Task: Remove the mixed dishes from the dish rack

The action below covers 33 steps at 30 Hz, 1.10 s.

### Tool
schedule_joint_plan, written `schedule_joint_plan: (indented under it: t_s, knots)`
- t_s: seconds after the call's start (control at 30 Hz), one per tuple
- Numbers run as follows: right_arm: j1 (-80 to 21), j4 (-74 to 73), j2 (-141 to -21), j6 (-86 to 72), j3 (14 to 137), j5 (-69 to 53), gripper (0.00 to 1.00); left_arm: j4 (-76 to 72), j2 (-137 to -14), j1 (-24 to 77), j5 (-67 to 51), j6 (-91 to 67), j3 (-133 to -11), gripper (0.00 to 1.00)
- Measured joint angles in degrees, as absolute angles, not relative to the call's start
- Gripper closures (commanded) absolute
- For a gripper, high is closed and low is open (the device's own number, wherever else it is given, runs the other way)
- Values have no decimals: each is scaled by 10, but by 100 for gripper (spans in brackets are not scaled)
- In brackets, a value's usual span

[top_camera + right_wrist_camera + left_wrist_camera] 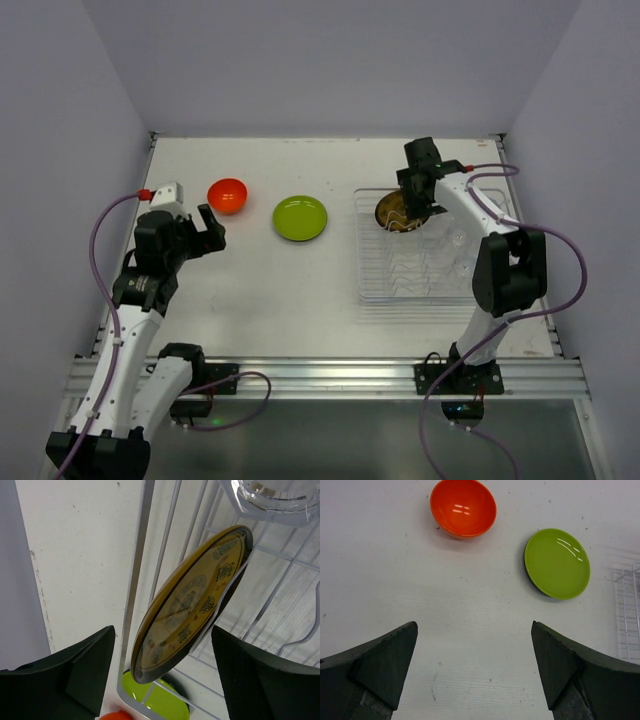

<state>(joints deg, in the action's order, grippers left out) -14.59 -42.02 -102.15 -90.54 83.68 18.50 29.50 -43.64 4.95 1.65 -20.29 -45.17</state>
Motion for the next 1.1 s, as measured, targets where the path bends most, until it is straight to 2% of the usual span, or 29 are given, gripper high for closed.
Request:
schedule_joint_plan:
  t_s: [0.23,0.37,0.53,0.6,0.7,1.1]
  knots:
    - [-146,-424,-1021,-920,837,190,37,294,-437,56,8,-203,-451,0]
    - [-146,-425,-1021,-926,837,190,40,293,-439,63,2,-202,-451,0]
    - [-146,-423,-1021,-926,837,190,49,293,-444,66,-1,-199,-451,0]
    - [-146,-423,-1021,-926,837,191,56,293,-445,66,-3,-199,-451,0]
    - [-146,-416,-1021,-926,837,192,62,292,-448,70,-5,-199,-451,0]
    - [-146,-390,-999,-925,822,198,75,292,-459,78,-14,-199,-451,0]
